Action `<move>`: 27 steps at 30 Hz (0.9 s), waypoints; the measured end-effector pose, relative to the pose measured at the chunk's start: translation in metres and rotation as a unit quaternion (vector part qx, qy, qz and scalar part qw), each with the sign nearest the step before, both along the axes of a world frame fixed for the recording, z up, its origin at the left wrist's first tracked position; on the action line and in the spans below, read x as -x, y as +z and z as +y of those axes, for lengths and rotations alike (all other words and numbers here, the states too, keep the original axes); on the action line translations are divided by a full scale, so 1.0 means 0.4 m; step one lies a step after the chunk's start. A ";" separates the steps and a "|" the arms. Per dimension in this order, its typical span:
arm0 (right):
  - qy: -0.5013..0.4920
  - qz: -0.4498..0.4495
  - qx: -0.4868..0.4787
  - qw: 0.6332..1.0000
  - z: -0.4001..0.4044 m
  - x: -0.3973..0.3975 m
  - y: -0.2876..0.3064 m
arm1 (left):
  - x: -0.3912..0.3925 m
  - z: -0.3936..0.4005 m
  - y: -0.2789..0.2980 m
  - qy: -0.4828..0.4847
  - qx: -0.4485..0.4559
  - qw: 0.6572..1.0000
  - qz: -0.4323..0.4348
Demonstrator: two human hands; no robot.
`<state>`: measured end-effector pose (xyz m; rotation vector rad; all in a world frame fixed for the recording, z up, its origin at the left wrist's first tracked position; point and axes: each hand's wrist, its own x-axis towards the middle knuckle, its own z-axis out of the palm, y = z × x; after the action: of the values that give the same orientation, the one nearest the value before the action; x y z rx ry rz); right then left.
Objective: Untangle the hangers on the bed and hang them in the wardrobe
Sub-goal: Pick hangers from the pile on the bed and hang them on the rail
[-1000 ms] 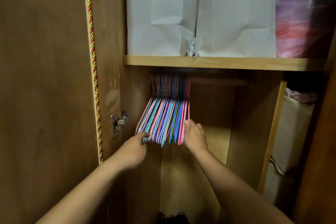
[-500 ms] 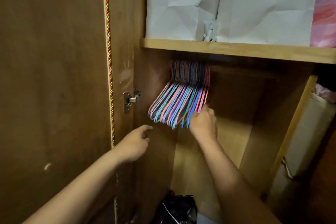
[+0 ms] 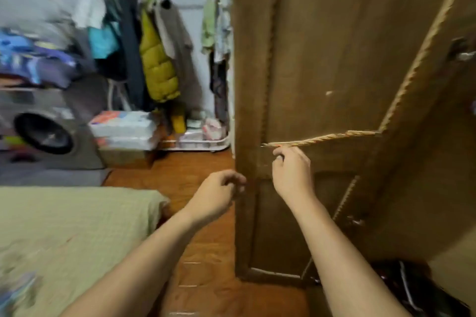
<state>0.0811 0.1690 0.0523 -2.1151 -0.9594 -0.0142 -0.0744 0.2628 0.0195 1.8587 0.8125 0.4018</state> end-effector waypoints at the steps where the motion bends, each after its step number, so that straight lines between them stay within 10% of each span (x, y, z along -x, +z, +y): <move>1: 0.059 0.003 0.005 0.998 0.060 0.089 -0.019 | 0.122 0.019 -0.031 0.062 0.028 0.998 -0.012; 14: 0.476 0.042 0.227 0.849 0.414 1.229 -0.269 | 1.427 -0.162 -0.369 0.624 0.247 0.738 -0.070; 27: 0.482 0.068 0.377 0.788 0.626 1.476 -0.652 | 1.661 -0.100 -0.570 0.669 0.349 0.651 -0.080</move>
<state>-0.5091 0.4195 -0.2084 -1.9341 -2.0890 1.1941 -0.7386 0.2230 -0.2086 0.2036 1.8097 0.9482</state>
